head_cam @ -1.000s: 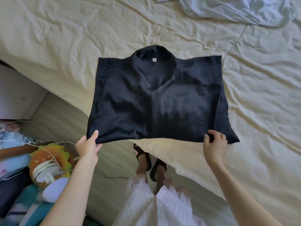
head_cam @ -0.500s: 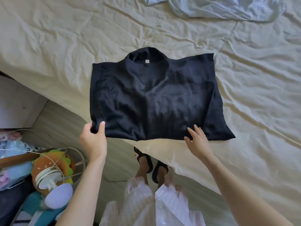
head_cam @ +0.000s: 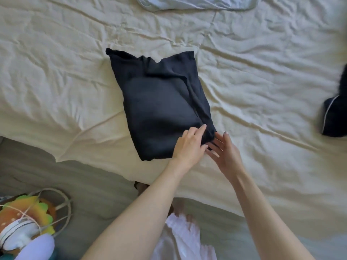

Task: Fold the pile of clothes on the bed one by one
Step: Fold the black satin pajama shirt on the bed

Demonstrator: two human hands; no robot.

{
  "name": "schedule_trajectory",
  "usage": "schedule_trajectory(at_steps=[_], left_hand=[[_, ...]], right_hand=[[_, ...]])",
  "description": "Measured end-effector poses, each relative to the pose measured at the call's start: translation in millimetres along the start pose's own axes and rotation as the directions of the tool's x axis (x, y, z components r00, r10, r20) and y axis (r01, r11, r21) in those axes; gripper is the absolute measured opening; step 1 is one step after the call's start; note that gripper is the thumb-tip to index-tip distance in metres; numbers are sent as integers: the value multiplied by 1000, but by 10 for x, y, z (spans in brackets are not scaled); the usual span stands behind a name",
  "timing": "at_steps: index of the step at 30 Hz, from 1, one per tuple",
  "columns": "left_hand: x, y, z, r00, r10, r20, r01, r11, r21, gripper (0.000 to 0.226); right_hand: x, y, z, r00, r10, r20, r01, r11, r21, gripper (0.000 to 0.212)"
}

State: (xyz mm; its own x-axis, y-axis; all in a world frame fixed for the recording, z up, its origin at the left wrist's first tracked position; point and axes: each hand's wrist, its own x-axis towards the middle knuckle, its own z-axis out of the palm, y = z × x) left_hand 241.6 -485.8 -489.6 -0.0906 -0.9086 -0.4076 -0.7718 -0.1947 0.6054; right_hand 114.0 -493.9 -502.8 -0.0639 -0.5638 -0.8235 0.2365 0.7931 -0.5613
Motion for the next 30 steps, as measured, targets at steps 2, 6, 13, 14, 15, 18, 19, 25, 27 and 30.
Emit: schedule_trajectory(at_steps=[2,6,13,14,15,18,19,25,27,30], left_hand=[[-156,-177,117,998,-53,-27,54,998,42,55],[-508,-653,88,972,-139,-189,178,961,210,50],[-562,-1061,62,978,-194,-81,210,922,326,54],[-554,-1070,88,982,-175,-67,187,921,341,55],[-545,-1081,119,986,-159,-54,167,917,362,56],[-534,-1117,219,991,-130,-9,121,891,438,65],[-531,-1132,249,992,-124,11,104,874,474,70],[-462,-1310,248,998,-59,29,27,773,634,90],[-413,-1371,185,999,-42,0,33,780,624,88],[-369,-1398,101,999,20,-35,4,818,575,82]], right_hand=[[61,-17,-25,999,-3,-41,0,996,-91,40],[214,-82,117,996,-42,-83,17,962,-273,27],[487,-185,183,962,23,-271,-88,969,-230,3],[470,-176,123,962,7,-274,-75,969,-237,9],[443,-155,56,962,-12,-274,-56,970,-238,10],[334,-39,-135,955,-53,-293,-12,977,-213,5],[323,-9,-177,950,-56,-309,-4,982,-190,7],[429,76,-235,936,-251,-248,79,835,-545,28],[470,106,-268,953,-264,-149,83,700,-710,32],[514,93,-281,959,-257,-121,77,643,-762,28]])
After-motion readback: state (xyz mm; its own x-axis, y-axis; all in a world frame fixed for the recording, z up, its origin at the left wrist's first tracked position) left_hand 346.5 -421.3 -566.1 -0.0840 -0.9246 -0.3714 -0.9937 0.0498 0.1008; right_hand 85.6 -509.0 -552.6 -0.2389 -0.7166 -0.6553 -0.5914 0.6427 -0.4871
